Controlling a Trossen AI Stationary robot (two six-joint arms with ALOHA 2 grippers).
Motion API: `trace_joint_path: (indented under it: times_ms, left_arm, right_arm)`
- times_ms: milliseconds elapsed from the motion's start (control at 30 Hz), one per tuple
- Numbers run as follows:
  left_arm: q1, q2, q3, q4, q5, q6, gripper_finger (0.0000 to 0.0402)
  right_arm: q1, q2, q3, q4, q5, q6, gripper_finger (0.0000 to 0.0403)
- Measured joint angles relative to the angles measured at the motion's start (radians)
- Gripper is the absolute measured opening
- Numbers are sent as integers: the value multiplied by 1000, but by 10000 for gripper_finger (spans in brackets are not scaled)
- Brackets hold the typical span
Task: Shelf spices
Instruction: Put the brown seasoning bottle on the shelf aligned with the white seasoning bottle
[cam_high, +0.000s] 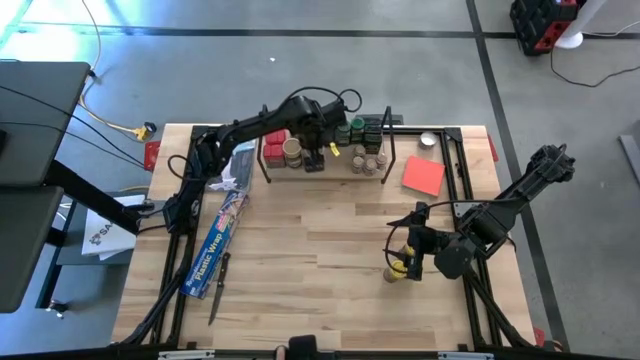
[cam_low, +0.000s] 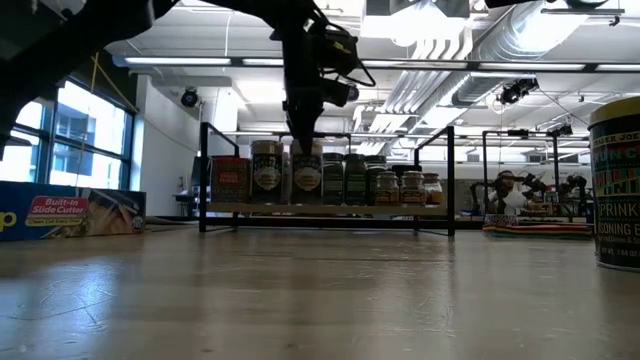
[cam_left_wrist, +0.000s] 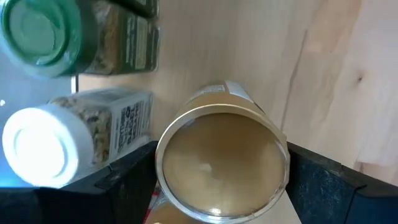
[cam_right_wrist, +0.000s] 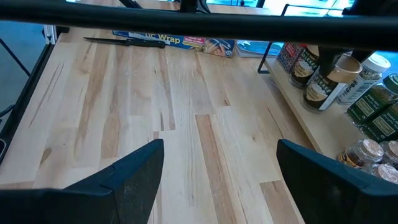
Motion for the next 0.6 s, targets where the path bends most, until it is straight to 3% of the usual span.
trace_joint_path:
  times_ms: [600]
  left_arm:
    - [29, 0, 0, -39, -4, -4, 308]
  right_arm:
    - [0, 0, 0, 0, -2, 0, 307]
